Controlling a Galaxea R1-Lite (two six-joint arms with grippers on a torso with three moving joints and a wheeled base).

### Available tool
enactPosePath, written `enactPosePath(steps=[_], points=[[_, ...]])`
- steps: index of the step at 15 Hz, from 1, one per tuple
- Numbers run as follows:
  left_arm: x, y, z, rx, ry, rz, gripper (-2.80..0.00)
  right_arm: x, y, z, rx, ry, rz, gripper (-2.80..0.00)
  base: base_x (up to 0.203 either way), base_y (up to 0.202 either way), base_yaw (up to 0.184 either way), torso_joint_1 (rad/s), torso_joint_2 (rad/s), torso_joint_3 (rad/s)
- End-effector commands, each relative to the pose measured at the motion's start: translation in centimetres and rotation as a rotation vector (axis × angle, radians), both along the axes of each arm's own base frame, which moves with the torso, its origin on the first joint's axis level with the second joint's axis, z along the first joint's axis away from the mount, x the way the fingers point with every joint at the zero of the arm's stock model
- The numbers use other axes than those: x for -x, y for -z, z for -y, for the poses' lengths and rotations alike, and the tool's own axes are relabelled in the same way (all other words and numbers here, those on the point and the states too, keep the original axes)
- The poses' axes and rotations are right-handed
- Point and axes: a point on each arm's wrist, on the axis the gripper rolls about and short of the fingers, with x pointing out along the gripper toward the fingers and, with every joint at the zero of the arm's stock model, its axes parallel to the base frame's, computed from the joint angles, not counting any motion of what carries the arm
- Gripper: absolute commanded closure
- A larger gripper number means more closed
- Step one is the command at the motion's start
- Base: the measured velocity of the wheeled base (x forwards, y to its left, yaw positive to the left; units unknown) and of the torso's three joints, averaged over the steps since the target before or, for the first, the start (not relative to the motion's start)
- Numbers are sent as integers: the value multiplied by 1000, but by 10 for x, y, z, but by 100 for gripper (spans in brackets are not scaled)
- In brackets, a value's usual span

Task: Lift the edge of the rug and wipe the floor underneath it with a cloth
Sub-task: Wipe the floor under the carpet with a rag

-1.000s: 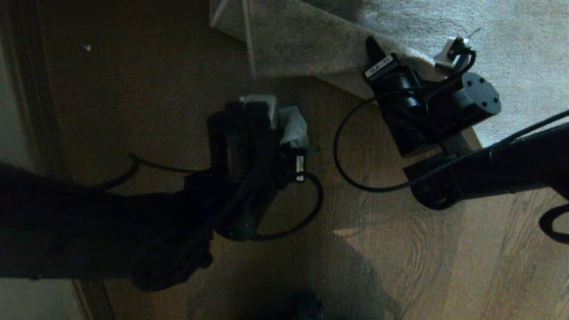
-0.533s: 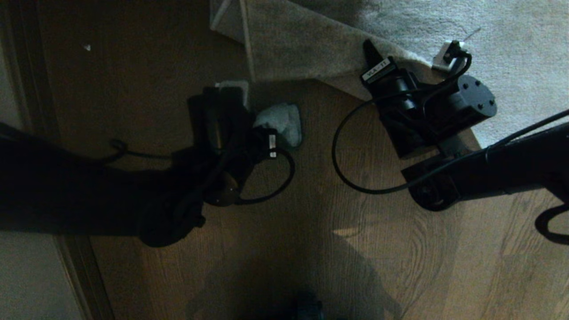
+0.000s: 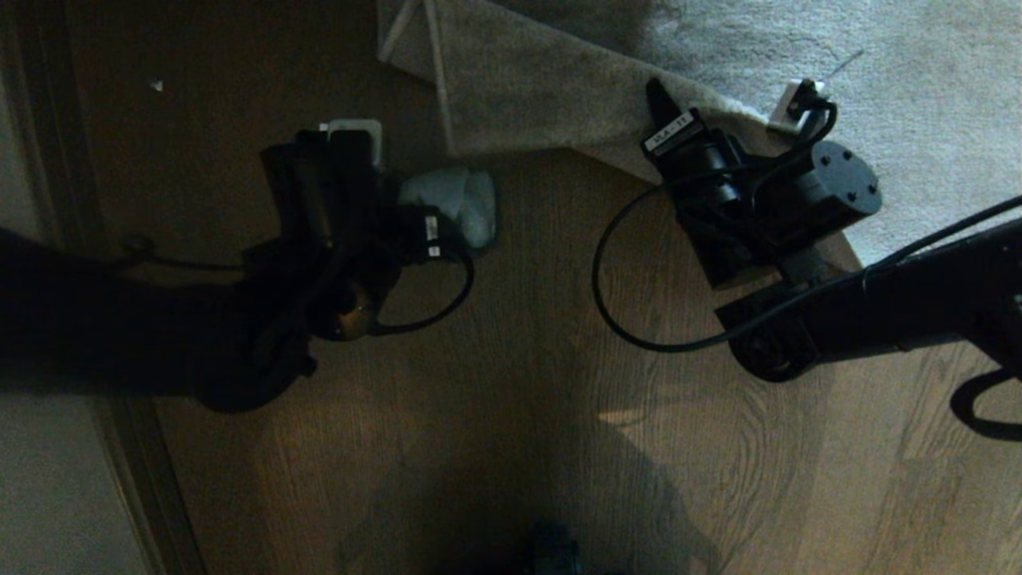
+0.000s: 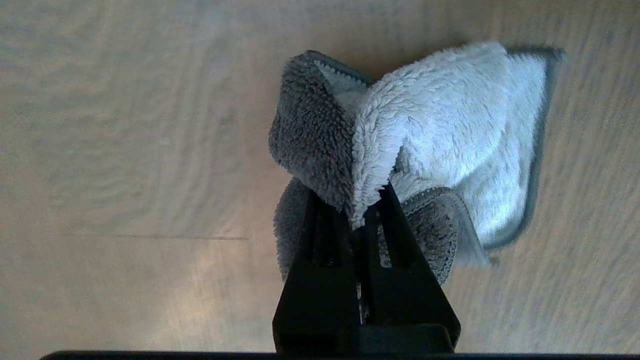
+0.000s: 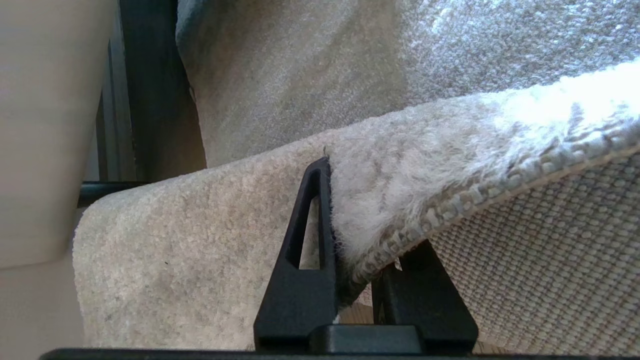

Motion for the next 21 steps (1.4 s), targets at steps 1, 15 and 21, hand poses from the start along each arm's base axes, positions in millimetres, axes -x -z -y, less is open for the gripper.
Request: enactPosePath(steps=[1, 15, 21], points=[[11, -4, -10, -2, -13, 4, 0, 2, -2, 1, -24, -3, 38, 0, 0, 0, 0, 0, 0, 0], [78, 22, -80, -64, -285, -86, 0, 11, -10, -3, -27, -17, 53, 0, 0, 0, 0, 0, 0, 0], [114, 39, -126, -76, -415, -123, 0, 22, -10, -13, -6, -35, 50, 0, 0, 0, 0, 0, 0, 0]])
